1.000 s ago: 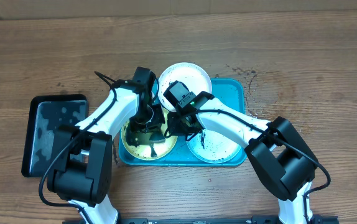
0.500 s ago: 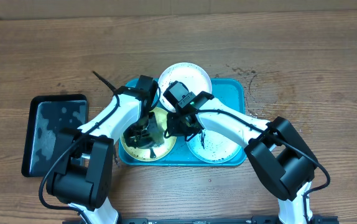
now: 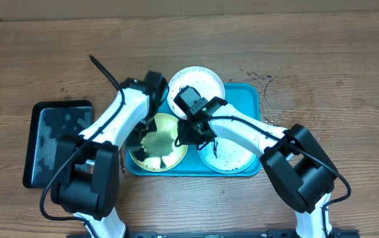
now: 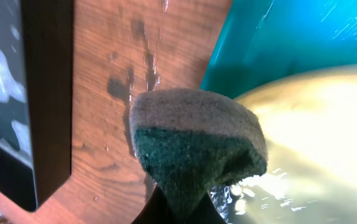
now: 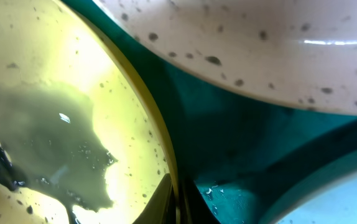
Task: Clean dirty plates on tray and stack at the side
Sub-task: 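Scrub the yellow plate with the sponge while right gripper holds it, then carry the sponge back to the black basin with the left gripper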
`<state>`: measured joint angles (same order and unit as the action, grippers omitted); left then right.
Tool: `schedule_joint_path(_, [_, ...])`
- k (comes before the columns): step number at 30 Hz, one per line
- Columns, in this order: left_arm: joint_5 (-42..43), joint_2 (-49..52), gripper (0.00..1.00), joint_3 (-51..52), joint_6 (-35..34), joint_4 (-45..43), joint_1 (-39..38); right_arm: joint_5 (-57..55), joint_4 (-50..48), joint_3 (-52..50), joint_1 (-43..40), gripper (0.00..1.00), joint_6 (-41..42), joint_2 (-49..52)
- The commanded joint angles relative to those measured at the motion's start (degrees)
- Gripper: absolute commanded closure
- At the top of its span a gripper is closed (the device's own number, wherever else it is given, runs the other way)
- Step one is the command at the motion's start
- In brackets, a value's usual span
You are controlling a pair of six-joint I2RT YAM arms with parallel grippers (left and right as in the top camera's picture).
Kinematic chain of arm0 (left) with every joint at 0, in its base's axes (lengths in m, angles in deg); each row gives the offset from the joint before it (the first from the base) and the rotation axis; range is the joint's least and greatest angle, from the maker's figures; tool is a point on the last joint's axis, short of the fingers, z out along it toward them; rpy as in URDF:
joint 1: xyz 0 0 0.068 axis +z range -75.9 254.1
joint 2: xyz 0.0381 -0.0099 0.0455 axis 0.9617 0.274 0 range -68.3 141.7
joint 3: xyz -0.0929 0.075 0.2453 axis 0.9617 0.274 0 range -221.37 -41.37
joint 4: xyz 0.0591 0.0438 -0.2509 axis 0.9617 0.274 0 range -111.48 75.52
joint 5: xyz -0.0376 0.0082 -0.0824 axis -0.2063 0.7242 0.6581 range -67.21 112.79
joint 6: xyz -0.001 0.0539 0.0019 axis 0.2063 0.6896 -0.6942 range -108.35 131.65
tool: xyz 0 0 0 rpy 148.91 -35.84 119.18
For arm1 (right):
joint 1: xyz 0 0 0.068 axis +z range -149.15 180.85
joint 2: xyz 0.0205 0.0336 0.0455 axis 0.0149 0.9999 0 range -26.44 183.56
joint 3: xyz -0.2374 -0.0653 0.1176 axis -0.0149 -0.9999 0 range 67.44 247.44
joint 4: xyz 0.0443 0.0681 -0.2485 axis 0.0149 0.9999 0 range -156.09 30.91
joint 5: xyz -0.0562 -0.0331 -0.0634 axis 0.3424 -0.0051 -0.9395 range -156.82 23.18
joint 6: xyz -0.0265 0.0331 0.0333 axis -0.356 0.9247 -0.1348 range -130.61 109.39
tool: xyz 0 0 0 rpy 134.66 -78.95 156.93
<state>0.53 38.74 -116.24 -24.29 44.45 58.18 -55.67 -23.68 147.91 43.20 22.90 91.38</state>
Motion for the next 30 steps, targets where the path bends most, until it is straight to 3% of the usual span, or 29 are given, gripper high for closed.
schedule_joint_path(1, [6.8, -1.9, 0.96, -9.9, -1.3, 3.4, 1.8, -0.8, 1.6, 2.6, -0.6, 0.96, -2.1, 0.3])
schedule_joint_path(6, [19.1, -8.8, 0.96, -14.9, 1.9, 4.7, 10.6, -0.8, 4.9, 8.1, 0.1, 0.96, -5.2, -1.7])
schedule_joint_path(11, [19.3, -9.6, 0.96, -14.4, 3.0, 7.6, 23.3, -5.5, 7.1, 12.9, 0.8, 0.96, -7.0, -4.1])
schedule_joint_path(17, [19.2, -9.6, 0.96, -10.7, 3.2, 5.1, 34.4, -8.8, 11.1, 18.5, 0.8, 0.96, -7.1, -4.6])
schedule_joint_path(30, [18.6, -8.8, 0.96, 0.7, 4.7, -7.8, 42.6, -14.8, 17.7, 23.8, 0.8, 0.96, -8.3, -4.6])
